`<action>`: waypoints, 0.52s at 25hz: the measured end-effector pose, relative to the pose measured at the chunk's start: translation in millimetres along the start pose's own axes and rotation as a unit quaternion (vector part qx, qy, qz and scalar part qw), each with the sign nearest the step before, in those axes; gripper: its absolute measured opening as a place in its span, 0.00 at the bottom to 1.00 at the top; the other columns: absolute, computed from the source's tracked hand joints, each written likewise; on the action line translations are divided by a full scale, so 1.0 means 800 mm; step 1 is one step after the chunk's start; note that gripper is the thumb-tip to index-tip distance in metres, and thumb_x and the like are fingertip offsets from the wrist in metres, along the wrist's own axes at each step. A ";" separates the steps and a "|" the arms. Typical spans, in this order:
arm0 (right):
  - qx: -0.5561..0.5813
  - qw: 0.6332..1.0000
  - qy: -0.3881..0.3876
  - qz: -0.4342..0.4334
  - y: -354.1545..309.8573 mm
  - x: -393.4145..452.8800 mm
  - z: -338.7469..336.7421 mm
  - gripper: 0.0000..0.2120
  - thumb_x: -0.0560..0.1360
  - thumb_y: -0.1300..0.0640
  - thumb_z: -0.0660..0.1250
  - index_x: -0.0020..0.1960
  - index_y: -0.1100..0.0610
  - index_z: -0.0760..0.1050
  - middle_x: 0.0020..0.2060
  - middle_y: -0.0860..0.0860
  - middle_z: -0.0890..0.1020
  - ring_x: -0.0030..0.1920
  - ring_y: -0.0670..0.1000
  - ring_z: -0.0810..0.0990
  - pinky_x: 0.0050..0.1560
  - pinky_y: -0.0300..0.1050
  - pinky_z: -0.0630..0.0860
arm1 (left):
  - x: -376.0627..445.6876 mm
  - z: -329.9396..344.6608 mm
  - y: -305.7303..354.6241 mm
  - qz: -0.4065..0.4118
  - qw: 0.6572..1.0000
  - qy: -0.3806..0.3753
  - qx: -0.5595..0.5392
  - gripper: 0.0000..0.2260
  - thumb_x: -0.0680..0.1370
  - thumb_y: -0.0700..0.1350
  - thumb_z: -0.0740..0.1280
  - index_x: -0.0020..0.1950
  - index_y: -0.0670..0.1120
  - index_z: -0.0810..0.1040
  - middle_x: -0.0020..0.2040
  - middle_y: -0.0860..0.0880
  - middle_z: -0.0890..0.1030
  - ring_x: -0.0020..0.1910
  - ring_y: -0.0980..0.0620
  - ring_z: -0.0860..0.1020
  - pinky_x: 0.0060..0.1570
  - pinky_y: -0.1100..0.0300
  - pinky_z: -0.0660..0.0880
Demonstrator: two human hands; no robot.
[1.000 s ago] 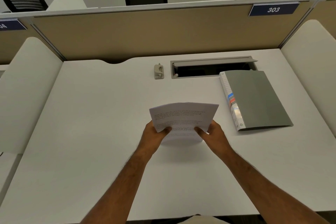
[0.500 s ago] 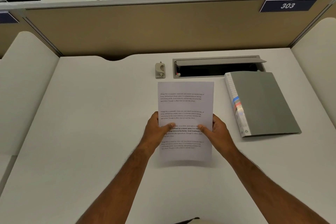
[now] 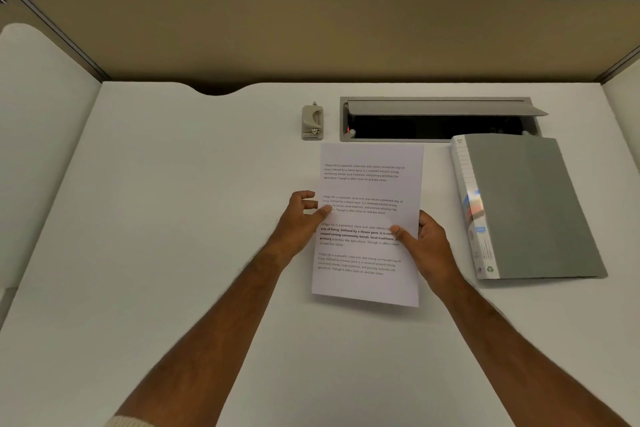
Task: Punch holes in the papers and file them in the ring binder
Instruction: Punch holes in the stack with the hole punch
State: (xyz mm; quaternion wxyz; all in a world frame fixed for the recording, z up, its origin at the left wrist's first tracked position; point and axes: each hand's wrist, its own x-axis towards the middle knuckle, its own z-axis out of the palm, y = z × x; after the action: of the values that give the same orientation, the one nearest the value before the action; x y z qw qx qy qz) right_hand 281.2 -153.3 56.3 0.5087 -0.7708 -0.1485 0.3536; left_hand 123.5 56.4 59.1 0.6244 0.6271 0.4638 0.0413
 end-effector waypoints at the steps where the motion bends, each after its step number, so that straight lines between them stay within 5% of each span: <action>1: 0.002 1.000 0.000 0.004 0.002 0.009 0.000 0.18 0.77 0.53 0.72 0.66 0.50 0.74 0.57 0.44 0.83 0.50 0.42 0.85 0.44 0.37 0.82 | 0.012 -0.001 0.003 -0.002 1.000 0.005 -0.008 0.20 0.81 0.52 0.69 0.70 0.50 0.68 0.62 0.51 0.79 0.57 0.50 0.82 0.51 0.57 0.82; 8: -0.003 1.000 0.003 0.026 0.021 0.056 -0.002 0.19 0.77 0.51 0.72 0.66 0.50 0.74 0.58 0.45 0.84 0.53 0.47 0.85 0.53 0.49 0.84 | 0.100 -0.014 0.032 0.005 0.994 0.105 -0.030 0.16 0.81 0.51 0.70 0.65 0.48 0.73 0.53 0.54 0.79 0.54 0.48 0.82 0.48 0.55 0.81; 13: 0.001 0.999 0.010 0.046 0.031 0.080 -0.002 0.19 0.77 0.50 0.72 0.66 0.49 0.74 0.58 0.45 0.83 0.53 0.48 0.85 0.53 0.51 0.84 | 0.173 -0.024 0.063 0.005 0.990 0.135 0.030 0.19 0.81 0.53 0.68 0.68 0.46 0.73 0.54 0.50 0.78 0.56 0.46 0.81 0.56 0.52 0.79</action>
State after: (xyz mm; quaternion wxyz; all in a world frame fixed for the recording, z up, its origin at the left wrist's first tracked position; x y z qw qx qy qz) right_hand 324.5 -127.5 9.1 0.4939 -0.7800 -0.1071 0.3691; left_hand 216.8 169.1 31.8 0.5368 0.6364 0.5419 0.1151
